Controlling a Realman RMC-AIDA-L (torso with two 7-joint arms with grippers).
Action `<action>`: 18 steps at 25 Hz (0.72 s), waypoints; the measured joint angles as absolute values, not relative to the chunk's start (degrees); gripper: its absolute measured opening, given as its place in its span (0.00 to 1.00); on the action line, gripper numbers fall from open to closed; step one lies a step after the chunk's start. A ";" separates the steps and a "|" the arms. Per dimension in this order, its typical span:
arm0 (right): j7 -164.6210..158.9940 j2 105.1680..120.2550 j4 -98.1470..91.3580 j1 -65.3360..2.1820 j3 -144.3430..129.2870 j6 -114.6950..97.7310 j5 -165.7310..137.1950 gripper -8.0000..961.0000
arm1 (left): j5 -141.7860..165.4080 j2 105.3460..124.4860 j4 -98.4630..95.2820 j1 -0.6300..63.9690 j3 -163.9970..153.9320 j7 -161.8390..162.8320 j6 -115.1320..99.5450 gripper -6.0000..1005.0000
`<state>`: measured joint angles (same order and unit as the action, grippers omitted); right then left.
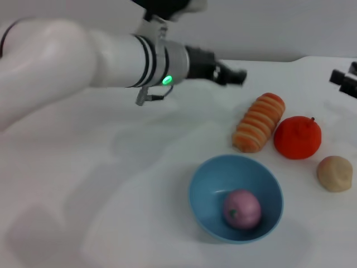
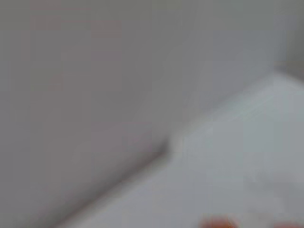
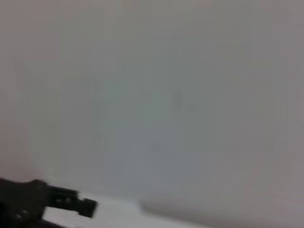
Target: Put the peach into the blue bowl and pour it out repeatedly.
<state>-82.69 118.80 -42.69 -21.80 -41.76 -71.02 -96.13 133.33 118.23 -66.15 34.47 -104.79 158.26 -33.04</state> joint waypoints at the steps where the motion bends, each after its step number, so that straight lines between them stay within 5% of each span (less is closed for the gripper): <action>1: -78.90 118.78 -40.97 -21.50 -41.77 -70.39 -93.64 0.68 | 133.32 118.26 -66.22 33.52 -105.16 158.26 -30.71 0.81; 8: -51.51 118.82 -25.22 -20.80 -41.75 -67.65 -73.28 0.67 | 132.99 118.24 -62.75 22.41 -119.61 158.33 9.71 0.81; 18: -28.13 119.11 -6.28 -21.57 -41.74 -76.56 -49.61 0.67 | 129.41 118.98 -48.96 22.03 -134.82 158.90 36.51 0.82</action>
<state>-28.13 119.11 -6.28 -21.57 -41.74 -76.56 -49.61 129.41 118.98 -48.96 22.03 -134.82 158.90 36.51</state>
